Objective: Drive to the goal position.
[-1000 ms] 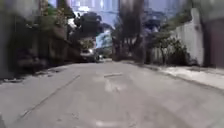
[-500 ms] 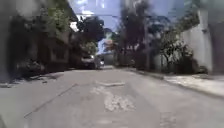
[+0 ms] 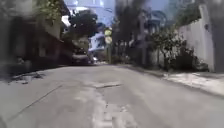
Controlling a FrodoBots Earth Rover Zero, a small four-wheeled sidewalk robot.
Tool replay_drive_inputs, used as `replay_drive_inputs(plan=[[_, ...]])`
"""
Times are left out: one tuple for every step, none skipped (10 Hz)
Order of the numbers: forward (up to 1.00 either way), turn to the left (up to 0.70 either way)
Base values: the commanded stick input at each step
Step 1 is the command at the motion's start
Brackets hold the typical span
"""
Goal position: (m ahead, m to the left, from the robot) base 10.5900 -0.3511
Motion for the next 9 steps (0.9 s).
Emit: replay_drive_inputs(plan=[[0.98, -0.09], [0.98, -0.06], [0.98, -0.09], [0.98, -0.12], [0.98, -0.11], [0.97, -0.09], [0.98, -0.02], [0.98, -0.11], [0.98, -0.20]])
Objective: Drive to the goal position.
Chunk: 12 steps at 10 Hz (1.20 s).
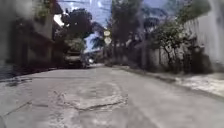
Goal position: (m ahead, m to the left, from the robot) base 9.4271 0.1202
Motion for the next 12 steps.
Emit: replay_drive_inputs(plan=[[0.98, -0.26], [0.98, -0.21], [0.98, -0.09], [0.98, -0.02], [0.98, -0.01], [0.98, -0.01], [0.98, 0.00], [0.98, 0.00], [0.98, 0.00], [0.98, 0.00], [0.98, 0.00], [0.98, 0.00]])
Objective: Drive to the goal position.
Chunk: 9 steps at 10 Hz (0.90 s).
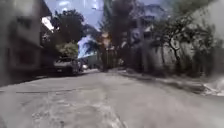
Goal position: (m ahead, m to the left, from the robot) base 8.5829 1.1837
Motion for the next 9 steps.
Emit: replay_drive_inputs(plan=[[0.98, 0.00], [0.98, 0.00], [0.98, 0.00], [0.98, 0.00], [0.98, 0.00], [0.98, 0.00], [0.98, 0.00], [0.98, 0.00], [0.98, 0.00]])
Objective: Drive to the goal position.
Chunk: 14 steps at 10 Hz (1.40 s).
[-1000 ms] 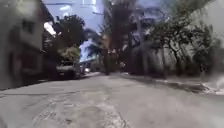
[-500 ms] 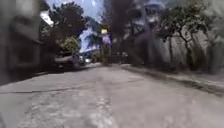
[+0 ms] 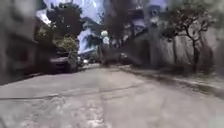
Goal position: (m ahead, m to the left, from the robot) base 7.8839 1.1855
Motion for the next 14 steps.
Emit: replay_drive_inputs(plan=[[0.98, 0.00], [0.98, 0.00], [0.98, 0.00], [0.98, 0.00], [0.98, 0.00], [0.98, 0.03], [0.98, 0.01], [0.98, 0.00], [0.98, 0.00], [0.98, 0.00], [0.98, 0.15], [0.98, 0.23], [0.98, 0.18], [0.98, 0.12]])
